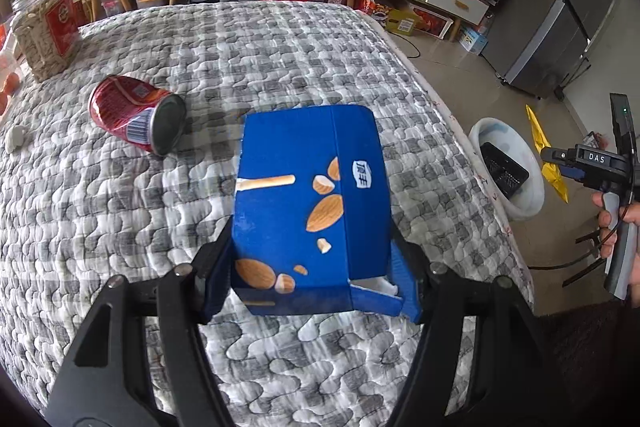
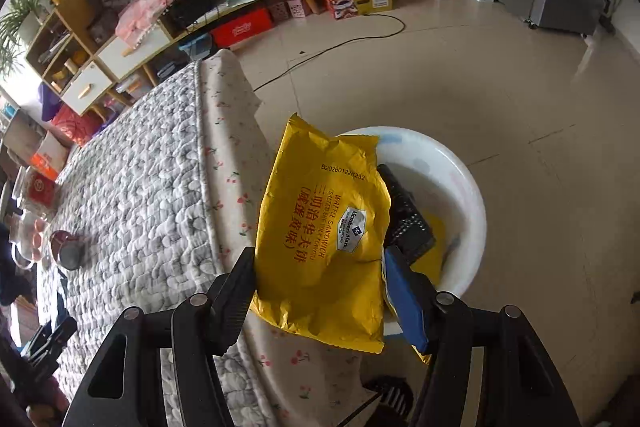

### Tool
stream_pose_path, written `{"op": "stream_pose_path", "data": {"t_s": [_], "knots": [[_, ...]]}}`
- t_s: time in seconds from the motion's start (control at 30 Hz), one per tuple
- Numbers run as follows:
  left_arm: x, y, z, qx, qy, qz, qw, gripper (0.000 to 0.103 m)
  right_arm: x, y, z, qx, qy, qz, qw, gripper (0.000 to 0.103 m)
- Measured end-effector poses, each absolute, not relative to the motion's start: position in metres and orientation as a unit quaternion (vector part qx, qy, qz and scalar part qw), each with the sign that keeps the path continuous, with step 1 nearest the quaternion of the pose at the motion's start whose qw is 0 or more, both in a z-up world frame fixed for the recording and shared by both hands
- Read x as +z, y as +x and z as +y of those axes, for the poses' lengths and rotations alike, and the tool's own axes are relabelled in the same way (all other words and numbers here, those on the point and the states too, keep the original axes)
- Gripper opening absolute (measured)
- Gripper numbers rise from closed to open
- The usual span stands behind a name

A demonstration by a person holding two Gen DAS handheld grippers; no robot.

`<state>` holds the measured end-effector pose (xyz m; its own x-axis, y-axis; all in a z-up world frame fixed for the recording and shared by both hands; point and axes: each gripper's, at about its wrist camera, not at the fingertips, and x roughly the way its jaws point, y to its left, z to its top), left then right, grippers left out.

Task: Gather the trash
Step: 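Carry the yellow packet and blue box over the white bin and release both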

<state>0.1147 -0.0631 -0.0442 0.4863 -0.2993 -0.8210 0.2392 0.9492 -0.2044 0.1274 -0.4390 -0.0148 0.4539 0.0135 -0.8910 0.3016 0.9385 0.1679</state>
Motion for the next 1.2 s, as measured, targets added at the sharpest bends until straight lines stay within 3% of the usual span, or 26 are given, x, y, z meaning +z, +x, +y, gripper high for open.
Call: {"op": "stream_pose_path", "data": {"t_s": [0.23,0.3,0.33,0.9,1.2], "knots": [[-0.044,0.120,-0.113,-0.191,-0.004,0.483,0.855,0.068,-0.031,0.125,-0.489,-0.107,0.186,0.506,0.836,0.066],[-0.043,0.122,-0.129,-0.202,0.002,0.482,0.852,0.068,-0.035,0.128,-0.494,-0.081,0.212,0.500,0.836,0.082],[-0.042,0.124,-0.137,-0.209,0.004,0.482,0.851,0.068,-0.035,0.129,-0.495,-0.078,0.218,0.498,0.836,0.085],[-0.048,0.141,-0.293,-0.319,0.076,0.485,0.811,0.069,-0.018,0.065,-0.538,-0.173,0.193,0.488,0.833,0.086],[-0.056,0.150,-0.331,-0.341,0.098,0.474,0.806,0.070,-0.008,0.039,-0.560,-0.213,0.184,0.473,0.835,0.086]]}}
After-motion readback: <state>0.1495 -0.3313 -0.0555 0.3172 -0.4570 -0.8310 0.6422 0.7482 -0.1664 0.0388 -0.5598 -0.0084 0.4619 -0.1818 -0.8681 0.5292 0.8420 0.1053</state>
